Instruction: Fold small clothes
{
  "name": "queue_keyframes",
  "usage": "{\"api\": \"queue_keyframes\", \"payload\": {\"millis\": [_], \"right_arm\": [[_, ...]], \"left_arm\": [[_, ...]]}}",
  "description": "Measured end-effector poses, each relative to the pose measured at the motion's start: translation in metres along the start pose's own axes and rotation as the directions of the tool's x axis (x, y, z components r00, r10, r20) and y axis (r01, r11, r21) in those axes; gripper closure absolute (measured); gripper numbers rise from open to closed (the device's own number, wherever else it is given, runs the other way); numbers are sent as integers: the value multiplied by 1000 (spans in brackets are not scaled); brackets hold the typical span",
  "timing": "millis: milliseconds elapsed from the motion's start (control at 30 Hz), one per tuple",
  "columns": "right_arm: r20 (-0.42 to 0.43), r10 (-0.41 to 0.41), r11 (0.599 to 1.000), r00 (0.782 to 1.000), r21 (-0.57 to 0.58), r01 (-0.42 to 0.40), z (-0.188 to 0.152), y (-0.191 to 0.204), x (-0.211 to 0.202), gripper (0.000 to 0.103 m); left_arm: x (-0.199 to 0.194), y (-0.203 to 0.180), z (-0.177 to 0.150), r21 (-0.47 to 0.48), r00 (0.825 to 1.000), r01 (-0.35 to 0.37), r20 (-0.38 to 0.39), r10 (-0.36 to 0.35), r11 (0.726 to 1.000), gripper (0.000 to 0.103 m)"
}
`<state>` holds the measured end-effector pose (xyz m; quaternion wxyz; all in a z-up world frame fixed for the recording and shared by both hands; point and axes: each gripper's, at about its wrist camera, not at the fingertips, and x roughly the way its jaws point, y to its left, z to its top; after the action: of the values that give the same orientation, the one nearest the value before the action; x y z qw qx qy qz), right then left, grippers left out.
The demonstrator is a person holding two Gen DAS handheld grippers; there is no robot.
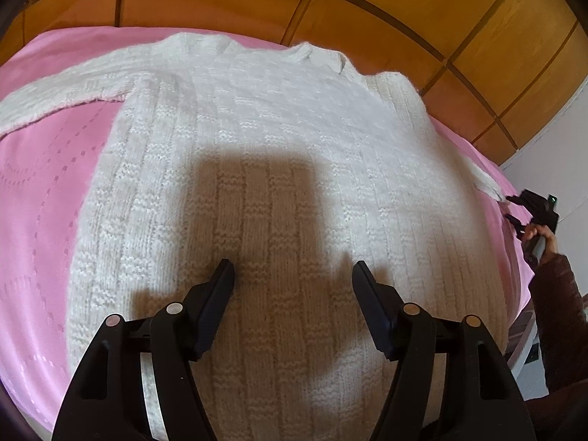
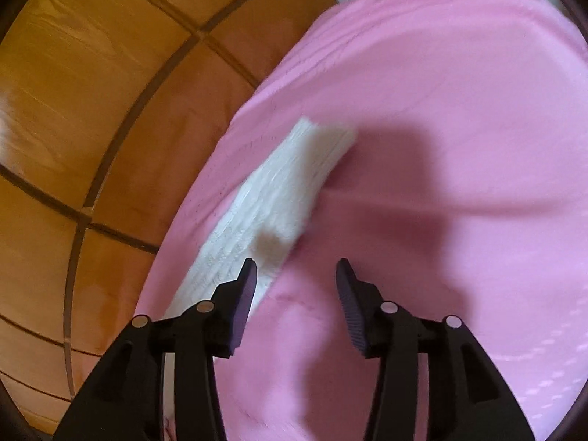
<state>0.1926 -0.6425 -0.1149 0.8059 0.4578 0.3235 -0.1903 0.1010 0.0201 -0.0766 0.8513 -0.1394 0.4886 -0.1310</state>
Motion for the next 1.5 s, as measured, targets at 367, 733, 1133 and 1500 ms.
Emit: {"api": "queue_keyframes", "payload": {"millis": [367, 733, 1133, 1500], "right_arm": [[181, -253, 936, 950, -204, 288, 19, 33, -10, 98], [159, -317, 934, 935, -121, 337, 12, -20, -36, 51], [-335, 116, 886, 935, -389, -250, -155, 73, -50, 28], [-577, 104, 748, 810, -492, -446, -288, 74, -85, 39]], "left_arm": [[7, -9, -1, 43, 1000, -28, 0, 28, 999, 27], [1, 6, 6, 12, 1000, 27, 12, -27, 1000, 23], [-70, 90, -6, -195, 981, -89, 150, 120, 977, 23], [-73, 106, -59, -204, 998, 46, 60, -34, 978, 53]]}}
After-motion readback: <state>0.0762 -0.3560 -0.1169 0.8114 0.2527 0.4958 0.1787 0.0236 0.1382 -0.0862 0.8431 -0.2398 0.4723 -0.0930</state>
